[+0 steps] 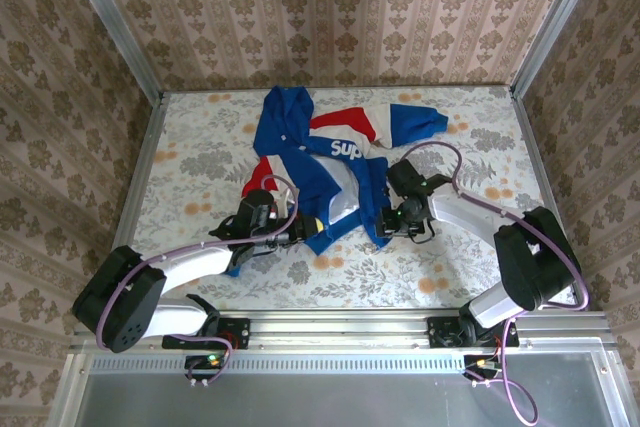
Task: Zip up the jacket
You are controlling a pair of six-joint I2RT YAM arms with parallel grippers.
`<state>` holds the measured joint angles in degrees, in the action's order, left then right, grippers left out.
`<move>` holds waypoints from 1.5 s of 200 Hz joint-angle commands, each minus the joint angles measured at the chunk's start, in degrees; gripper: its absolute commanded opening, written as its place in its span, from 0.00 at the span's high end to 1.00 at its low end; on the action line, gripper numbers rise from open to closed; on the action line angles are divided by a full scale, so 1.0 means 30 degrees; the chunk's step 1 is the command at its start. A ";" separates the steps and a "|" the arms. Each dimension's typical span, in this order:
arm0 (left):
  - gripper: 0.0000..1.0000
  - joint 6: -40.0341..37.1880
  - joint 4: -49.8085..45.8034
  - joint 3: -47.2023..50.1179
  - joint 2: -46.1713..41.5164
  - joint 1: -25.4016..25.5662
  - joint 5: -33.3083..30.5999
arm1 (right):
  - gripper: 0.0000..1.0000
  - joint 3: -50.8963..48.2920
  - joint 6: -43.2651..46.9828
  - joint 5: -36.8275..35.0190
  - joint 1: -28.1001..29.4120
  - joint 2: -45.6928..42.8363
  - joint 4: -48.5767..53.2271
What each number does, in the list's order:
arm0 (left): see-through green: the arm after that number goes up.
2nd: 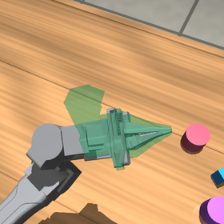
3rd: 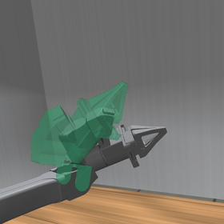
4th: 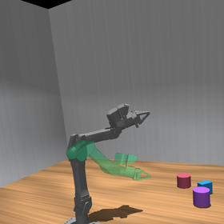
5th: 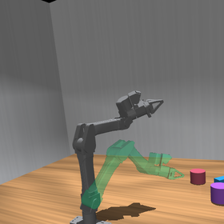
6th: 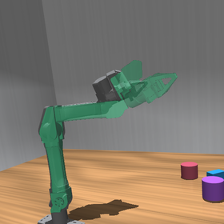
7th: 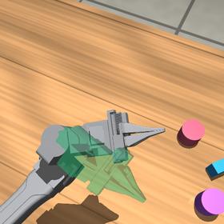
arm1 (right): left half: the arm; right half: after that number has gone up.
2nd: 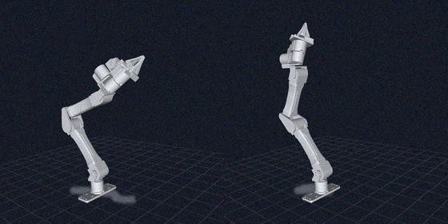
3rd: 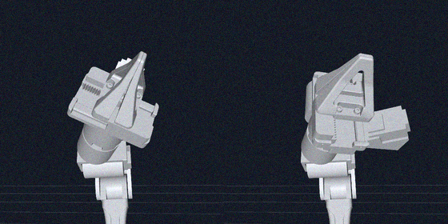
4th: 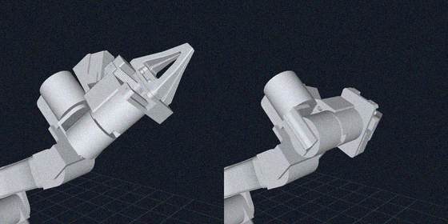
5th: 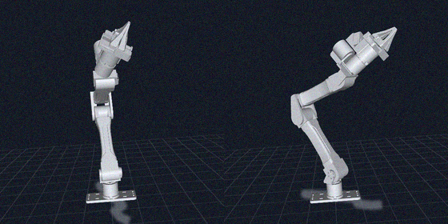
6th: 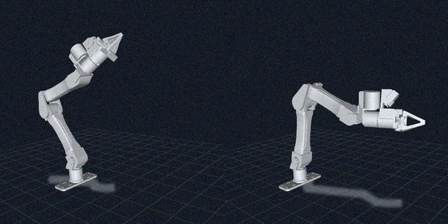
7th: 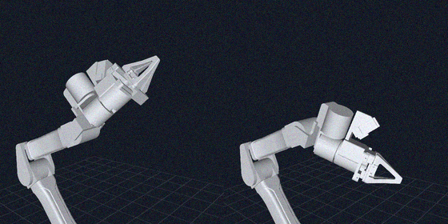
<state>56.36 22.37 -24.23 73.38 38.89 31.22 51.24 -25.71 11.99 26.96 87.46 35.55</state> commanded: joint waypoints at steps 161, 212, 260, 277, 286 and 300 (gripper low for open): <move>1.00 -0.1794 -0.2275 -0.0720 -0.0678 -0.0279 -0.0791 | 0.92 0.2271 -0.1931 0.1107 0.4274 0.3656 -0.1507; 1.00 -0.1737 -0.2087 -0.0253 -0.0569 -0.0367 -0.0743 | 0.82 0.2754 -0.2871 0.2640 0.5148 0.3748 -0.3383; 1.00 -0.1765 -0.2066 -0.0039 -0.0599 -0.0616 -0.0725 | 0.63 0.3218 -0.0813 0.1763 0.4303 0.1823 -0.1693; 1.00 -0.1794 -0.2066 -0.0097 -0.0527 -0.0658 -0.0668 | 0.59 0.3268 -0.0078 0.1978 0.3296 0.1288 -0.0296; 1.00 -0.1822 -0.2044 -0.0126 -0.0471 -0.0660 -0.0645 | 0.58 0.3209 0.0239 0.1887 0.2787 0.1066 0.0147; 1.00 -0.1852 -0.2044 -0.0156 -0.0395 -0.0689 -0.0620 | 0.57 0.3021 0.0848 0.1420 0.2134 0.0828 0.0728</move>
<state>52.53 15.84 -24.88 71.88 37.34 29.52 59.70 -27.73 17.58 36.45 92.05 31.05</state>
